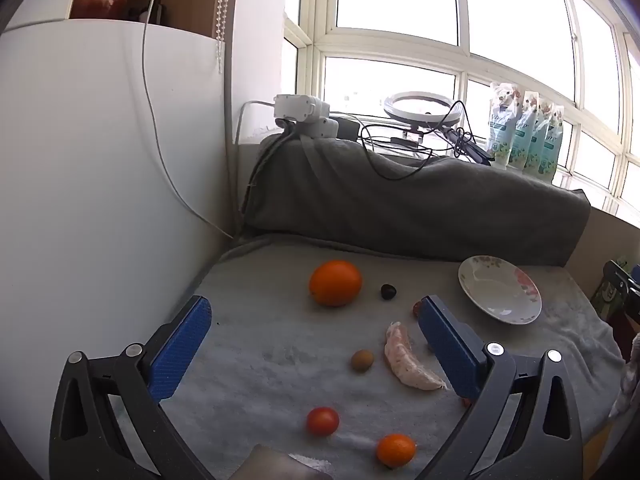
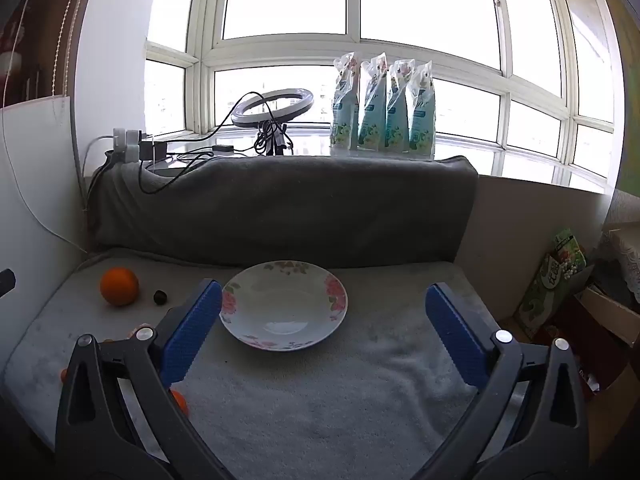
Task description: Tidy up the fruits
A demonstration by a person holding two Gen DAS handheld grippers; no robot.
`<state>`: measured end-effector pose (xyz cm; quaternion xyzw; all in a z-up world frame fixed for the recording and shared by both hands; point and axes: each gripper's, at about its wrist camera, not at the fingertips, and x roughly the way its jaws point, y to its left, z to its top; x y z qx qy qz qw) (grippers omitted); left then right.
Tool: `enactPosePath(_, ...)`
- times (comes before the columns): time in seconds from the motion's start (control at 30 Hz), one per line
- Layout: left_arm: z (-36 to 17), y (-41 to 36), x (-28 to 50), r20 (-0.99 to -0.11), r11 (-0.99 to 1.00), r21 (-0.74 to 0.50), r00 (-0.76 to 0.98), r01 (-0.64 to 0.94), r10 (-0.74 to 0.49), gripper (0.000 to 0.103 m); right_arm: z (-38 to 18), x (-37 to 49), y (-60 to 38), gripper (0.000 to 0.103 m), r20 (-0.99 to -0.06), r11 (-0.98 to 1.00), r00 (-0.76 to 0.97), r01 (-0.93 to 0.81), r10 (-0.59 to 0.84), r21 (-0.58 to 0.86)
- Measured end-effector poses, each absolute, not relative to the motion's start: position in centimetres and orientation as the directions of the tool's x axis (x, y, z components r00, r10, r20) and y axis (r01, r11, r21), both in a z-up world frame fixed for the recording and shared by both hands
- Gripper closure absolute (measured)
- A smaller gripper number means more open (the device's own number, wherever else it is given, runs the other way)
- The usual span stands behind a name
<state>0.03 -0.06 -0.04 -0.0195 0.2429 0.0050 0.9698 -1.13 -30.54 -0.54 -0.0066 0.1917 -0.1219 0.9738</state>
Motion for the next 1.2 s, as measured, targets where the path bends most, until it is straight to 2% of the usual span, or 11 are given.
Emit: enactPosePath(1.2,0.3,-0.5,-0.1,-0.477,0.998,-0.056,0.879,-0.002,-0.025,0.001,-0.4,-1.1,-30.7,0.0,-0.372,0.97,0.898,0.24,-0.236,-0.037)
